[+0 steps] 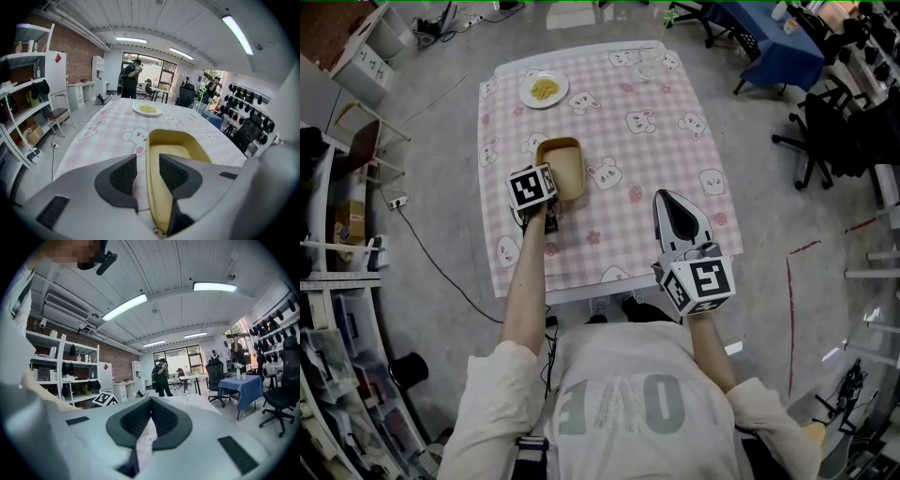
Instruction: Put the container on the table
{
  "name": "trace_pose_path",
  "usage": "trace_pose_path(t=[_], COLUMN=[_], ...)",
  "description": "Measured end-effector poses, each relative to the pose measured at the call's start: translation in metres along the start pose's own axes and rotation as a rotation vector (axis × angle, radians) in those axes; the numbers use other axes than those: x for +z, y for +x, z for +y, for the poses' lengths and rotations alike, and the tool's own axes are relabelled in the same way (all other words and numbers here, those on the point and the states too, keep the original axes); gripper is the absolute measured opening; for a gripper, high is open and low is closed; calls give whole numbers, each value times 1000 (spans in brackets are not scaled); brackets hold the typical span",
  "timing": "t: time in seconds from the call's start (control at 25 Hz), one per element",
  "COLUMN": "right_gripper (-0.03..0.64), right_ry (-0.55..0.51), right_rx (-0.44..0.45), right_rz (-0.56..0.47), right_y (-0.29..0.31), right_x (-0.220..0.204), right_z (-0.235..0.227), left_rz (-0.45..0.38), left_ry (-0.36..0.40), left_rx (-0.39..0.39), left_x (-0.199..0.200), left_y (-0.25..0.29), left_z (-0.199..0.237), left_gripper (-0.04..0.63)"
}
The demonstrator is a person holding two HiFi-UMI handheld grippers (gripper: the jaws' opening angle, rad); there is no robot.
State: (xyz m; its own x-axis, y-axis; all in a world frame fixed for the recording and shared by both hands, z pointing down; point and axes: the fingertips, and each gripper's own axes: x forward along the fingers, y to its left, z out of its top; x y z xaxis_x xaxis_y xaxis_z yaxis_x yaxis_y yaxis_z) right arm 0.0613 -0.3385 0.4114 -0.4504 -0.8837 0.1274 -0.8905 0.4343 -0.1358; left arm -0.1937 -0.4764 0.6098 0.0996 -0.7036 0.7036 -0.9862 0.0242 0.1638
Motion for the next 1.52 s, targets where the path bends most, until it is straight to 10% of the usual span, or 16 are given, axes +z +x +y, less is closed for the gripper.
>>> trace_pose_path(t=[0.44,0.84,1.28,1.52], right_gripper=[29,29,29,29], right_ry=[-16,-47,-62,-84], right_rx=[37,82,106,113], right_rz=[-25,-80,-106,-92], right_y=[8,22,21,15], right_x=[12,33,41,33], right_z=[11,22,41,48], left_rz=[-181,-604,-906,-940], left_ry=[1,126,194,209], left_rx=[1,-47,-131,-113], left_x=[50,131,95,71], left_y=[-49,-184,-304,-322], left_z=[8,-29,-72,-79], left_gripper=[144,72,32,32])
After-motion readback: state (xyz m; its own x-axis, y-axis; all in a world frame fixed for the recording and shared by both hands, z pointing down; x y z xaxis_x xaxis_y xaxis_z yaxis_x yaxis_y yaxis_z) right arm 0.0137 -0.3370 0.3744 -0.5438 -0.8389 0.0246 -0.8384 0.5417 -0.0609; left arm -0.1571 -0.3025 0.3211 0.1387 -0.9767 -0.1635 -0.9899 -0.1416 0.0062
